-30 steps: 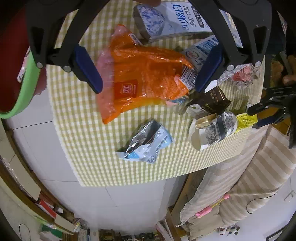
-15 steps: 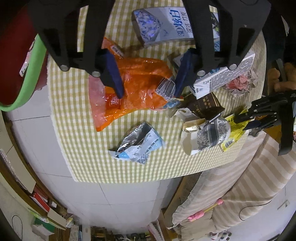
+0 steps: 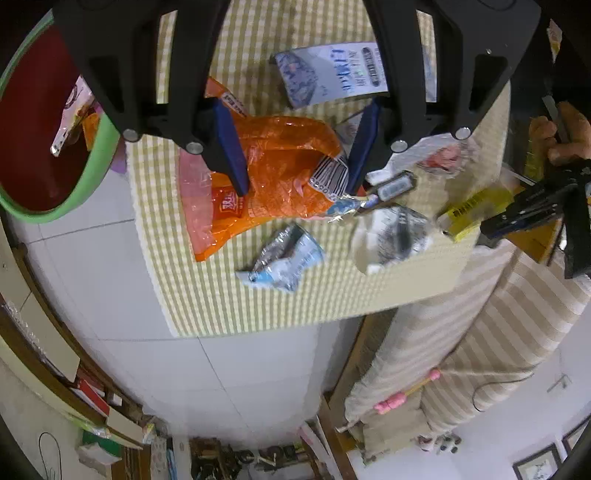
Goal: Collect trash
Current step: 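Lift the yellow packet with the left gripper while the right gripper carries the orange bag over the bin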
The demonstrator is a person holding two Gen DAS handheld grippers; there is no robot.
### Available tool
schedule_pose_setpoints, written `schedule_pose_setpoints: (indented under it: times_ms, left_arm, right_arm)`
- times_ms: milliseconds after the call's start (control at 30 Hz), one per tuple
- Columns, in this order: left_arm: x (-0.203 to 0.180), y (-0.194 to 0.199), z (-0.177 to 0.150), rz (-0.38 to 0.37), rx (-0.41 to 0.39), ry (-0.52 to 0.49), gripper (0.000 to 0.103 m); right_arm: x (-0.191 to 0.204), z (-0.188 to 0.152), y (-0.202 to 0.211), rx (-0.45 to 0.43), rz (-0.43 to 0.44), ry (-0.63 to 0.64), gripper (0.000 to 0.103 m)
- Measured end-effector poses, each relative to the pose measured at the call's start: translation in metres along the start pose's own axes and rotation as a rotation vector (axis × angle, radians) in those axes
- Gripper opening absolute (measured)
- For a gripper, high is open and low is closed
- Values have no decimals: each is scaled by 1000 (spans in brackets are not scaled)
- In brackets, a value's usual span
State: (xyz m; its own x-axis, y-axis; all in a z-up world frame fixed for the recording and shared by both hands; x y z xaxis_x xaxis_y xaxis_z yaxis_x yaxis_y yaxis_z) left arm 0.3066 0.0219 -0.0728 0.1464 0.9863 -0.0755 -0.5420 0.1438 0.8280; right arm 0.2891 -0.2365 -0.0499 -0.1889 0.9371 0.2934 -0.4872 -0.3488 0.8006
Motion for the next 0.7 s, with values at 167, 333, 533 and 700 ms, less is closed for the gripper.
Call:
schedule_pose_setpoints:
  times_ms: [167,333,533,700]
  left_arm:
    - [-1,10,-3,-25,3,27,22]
    - [3,18,-16,-79,38,76,40]
    - [10,6,-26,-45,84,47,73]
    - [13,-29,-36,-27,178,-1,78]
  right_arm:
    - [5,3,15,-26,4,12,52]
    - [7,3,25,-36,17,12,52]
    - [13,-1,23,-24,31,15,52]
    - [14,-3,23,-20,28,21,52]
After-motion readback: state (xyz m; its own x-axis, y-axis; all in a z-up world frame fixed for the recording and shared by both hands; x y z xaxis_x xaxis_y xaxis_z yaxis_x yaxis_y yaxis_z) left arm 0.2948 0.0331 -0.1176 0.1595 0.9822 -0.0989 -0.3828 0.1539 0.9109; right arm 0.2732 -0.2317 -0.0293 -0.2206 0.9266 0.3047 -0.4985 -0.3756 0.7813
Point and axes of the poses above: each gripper's, at about its wrist camera, not at the fingertips, and y roughly against the way its jaws point, x to its left, z to its top, the point moved 10 cm from there along -y, roughly the way its jaws point, and after that the axes turned 2 degrees about -y, right-handed, at the moved point
